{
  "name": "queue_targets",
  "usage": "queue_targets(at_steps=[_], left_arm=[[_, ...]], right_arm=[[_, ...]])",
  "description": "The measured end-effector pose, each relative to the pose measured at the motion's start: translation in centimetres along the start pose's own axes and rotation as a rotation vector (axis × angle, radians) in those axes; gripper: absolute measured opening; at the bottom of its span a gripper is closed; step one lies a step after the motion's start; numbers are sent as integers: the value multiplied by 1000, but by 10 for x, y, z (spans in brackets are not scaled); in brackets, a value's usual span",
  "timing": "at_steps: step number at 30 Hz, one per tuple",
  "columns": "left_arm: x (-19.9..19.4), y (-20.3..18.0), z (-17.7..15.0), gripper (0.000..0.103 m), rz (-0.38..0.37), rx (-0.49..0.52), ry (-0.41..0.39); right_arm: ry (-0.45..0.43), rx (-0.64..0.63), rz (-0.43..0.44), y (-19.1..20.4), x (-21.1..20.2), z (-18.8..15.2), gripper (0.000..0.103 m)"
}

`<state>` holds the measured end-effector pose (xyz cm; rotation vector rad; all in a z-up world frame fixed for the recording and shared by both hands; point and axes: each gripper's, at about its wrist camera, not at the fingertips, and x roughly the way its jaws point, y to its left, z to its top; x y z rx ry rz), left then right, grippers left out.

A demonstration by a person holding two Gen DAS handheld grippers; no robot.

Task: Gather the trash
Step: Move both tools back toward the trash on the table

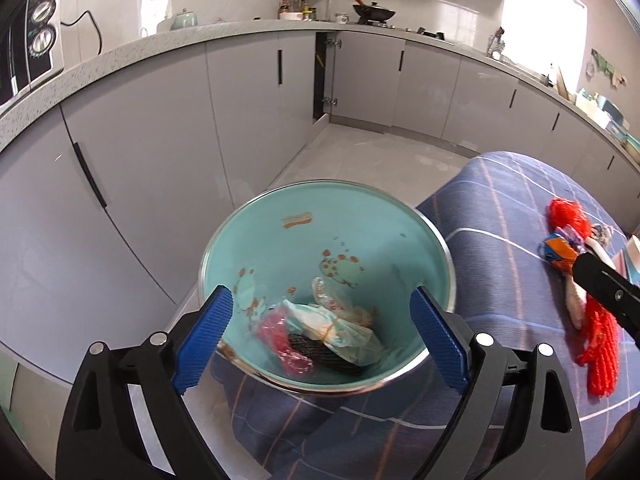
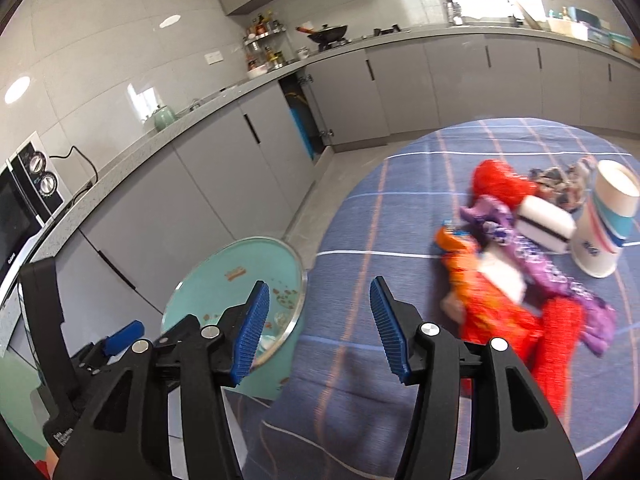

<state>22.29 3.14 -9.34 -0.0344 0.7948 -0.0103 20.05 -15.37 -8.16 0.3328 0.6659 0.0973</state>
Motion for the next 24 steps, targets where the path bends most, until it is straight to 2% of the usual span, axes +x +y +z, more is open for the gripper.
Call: queue_targets(at_steps=[11,24], left_arm=[[-12,-49,-3,96,-23,75,-13],[-22,-95,-21,97,-80,149,3]], right_arm=[[-20,60,-70,-52,-36,-9,53],[-27,121,-168,-104,-68,-30,53]])
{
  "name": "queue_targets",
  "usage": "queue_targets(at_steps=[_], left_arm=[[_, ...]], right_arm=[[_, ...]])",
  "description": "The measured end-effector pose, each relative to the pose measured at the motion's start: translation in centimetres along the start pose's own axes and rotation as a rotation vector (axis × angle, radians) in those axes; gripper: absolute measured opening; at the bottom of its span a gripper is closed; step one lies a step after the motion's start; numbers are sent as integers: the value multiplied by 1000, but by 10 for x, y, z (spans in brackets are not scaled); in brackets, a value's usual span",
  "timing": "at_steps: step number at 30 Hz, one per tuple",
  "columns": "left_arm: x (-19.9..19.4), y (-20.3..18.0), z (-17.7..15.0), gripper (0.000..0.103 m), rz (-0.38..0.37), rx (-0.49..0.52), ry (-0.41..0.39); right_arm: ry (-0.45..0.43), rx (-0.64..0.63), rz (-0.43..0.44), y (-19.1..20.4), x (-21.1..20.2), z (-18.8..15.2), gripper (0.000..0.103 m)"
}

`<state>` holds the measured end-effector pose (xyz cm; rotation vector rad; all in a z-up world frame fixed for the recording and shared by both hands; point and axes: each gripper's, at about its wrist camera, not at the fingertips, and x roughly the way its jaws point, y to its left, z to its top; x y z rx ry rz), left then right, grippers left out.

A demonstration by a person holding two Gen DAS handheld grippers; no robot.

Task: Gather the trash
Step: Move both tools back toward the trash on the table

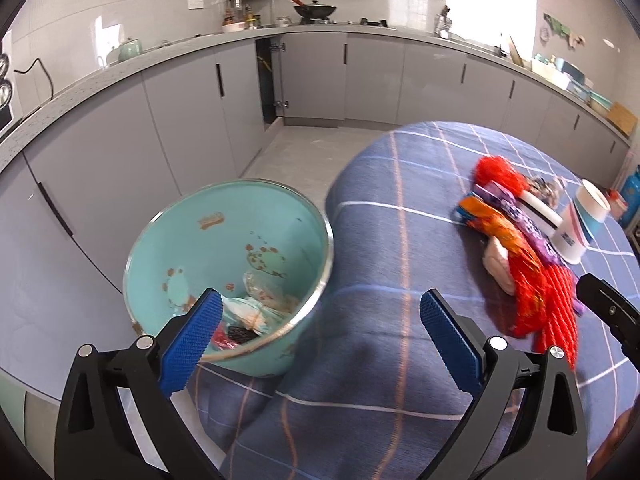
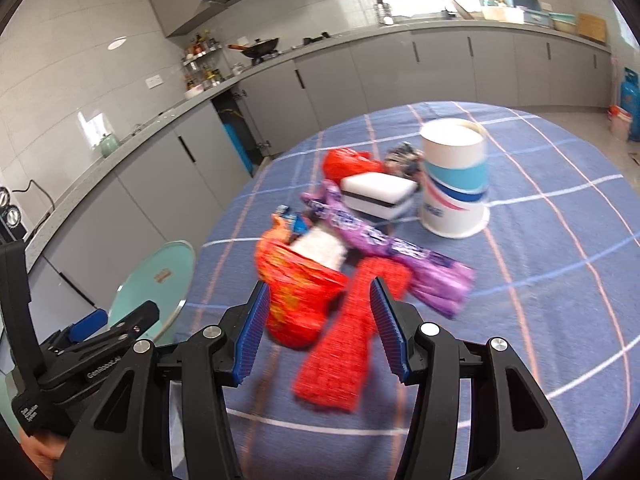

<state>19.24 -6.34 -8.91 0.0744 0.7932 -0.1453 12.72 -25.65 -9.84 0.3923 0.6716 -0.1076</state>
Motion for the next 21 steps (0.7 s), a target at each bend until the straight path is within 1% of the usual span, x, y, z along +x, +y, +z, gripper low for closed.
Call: queue_targets(at_steps=[6,9,13,21], left_arm=[[1,-21,-9,97,-32,29,28],[0,-28,-11,97,-48,39,34],[-3,-38,-13,97,-44,56,27],[-3,-45,-14,97,-21,72,35]], right_arm=[[13,30,-36,-22,-4,-5,53],[25,41,-35,-28,-5,-9,53],[52,61,-15,-33,0,-12,53],[98,47,14,-26,17,-16,53]])
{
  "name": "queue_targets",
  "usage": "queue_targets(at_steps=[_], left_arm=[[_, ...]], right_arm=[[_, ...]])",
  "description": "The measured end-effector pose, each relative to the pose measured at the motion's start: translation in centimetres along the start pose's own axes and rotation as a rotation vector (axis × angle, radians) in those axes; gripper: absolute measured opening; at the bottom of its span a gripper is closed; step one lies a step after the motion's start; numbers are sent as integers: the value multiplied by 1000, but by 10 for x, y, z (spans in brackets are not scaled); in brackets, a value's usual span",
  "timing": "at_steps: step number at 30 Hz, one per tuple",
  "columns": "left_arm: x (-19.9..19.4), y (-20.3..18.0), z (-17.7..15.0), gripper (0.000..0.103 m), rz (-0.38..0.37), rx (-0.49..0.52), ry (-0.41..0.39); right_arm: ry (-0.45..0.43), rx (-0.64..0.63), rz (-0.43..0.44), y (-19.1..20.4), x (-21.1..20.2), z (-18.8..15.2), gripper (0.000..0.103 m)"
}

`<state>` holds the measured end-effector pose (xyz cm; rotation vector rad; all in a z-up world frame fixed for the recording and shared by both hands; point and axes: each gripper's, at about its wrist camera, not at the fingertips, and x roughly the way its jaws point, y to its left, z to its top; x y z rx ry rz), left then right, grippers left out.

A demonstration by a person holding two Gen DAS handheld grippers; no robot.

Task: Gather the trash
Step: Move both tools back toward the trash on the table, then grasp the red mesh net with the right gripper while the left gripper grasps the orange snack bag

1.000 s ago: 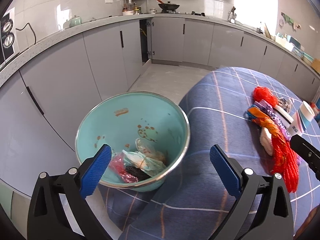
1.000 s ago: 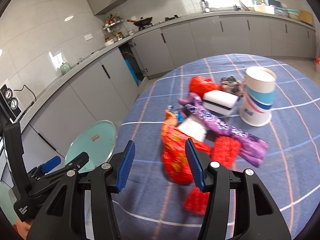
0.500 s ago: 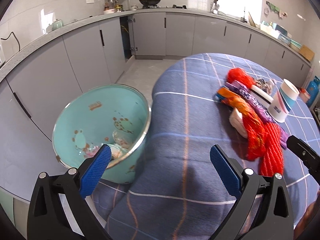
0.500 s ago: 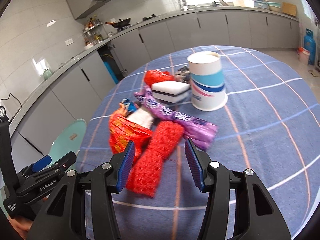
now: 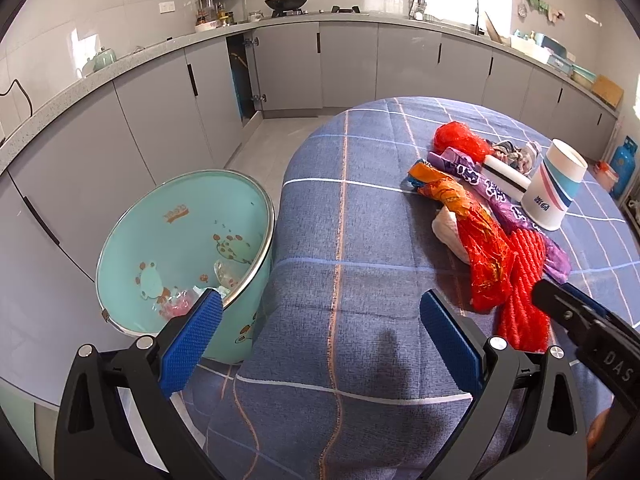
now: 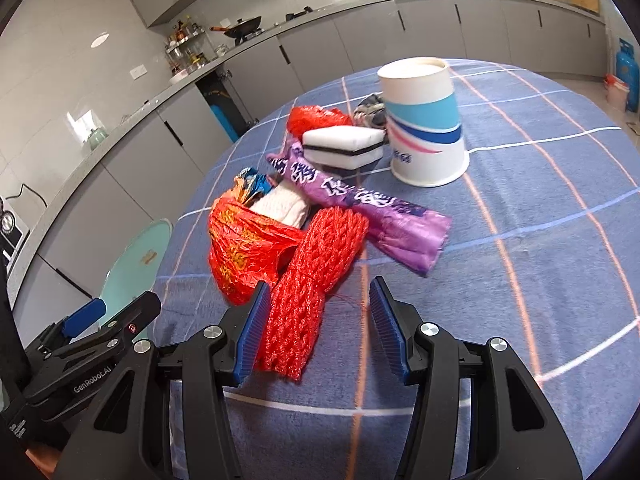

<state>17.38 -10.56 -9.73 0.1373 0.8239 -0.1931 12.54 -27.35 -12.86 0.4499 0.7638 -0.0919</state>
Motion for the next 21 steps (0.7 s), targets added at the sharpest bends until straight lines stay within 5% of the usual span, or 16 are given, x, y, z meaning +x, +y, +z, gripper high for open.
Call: queue_targets(at_steps=[12,21], left_arm=[[1,-3,13,97,12,-14,-19],[2,-15,22,96,-18,-24,-22]], right_arm=[[86,12,110,0,20,2,36],[66,-49,149,0,4,3,19]])
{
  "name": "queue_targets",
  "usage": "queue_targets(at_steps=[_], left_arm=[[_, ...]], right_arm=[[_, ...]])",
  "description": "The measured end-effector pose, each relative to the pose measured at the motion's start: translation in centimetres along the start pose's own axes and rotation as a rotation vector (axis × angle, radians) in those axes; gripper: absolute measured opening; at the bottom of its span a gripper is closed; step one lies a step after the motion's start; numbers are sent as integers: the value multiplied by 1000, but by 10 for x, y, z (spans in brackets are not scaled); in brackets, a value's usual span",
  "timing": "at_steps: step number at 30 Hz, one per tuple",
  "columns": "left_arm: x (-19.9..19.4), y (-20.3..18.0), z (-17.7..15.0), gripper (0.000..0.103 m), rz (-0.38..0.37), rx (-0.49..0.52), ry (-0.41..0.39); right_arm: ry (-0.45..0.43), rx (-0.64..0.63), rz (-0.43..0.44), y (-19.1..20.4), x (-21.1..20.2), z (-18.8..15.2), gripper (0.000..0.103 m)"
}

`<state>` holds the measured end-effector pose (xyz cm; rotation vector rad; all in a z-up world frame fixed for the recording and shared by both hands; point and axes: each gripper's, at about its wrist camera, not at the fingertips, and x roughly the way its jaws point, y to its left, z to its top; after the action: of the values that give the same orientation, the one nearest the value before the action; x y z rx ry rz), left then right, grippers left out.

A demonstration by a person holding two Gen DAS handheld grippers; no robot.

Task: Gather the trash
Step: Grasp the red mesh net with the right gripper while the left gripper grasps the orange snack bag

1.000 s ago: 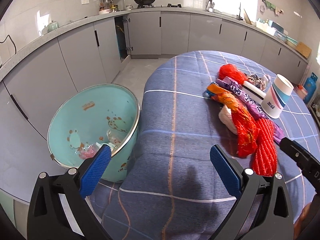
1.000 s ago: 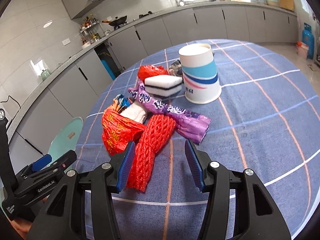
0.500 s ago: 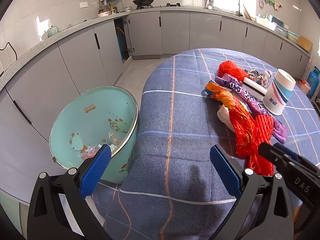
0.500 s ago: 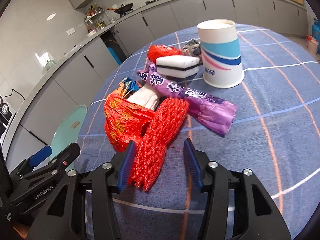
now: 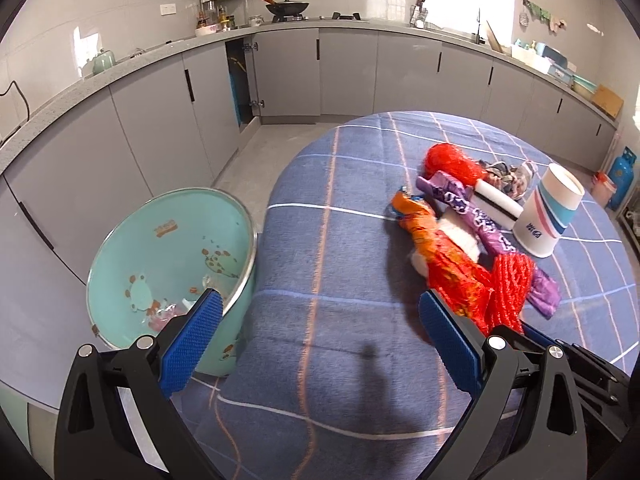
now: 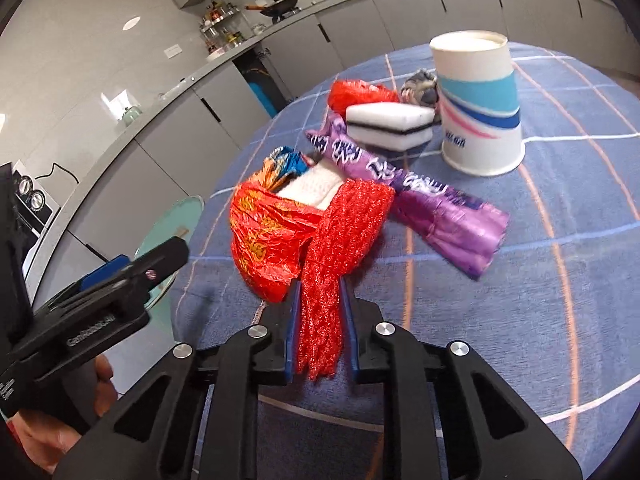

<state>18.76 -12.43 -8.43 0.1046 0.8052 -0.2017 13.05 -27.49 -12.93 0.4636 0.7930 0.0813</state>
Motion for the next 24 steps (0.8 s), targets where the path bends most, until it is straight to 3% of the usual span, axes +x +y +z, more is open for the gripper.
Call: queue_targets(at_steps=[7,11,16,21,24], left_arm=[[3,-22,6,95,-63,-14,2],[12,-42,11,88,-90,1,9],[36,-56,15,69,-124,-22,42],[46,-54,11,27,-217,-48,68],[41,-49,10,23,-242,-45,59]], right_arm=[[-102,-24,-61,-14,-34,10,19],[-140,-16,-113,-28,-45,9,19],[-135,16,-129,-39,-45,6,20],[-131,19,-137,-40,-46,6,20],[-141,15,-141,-34,-46,11,20]])
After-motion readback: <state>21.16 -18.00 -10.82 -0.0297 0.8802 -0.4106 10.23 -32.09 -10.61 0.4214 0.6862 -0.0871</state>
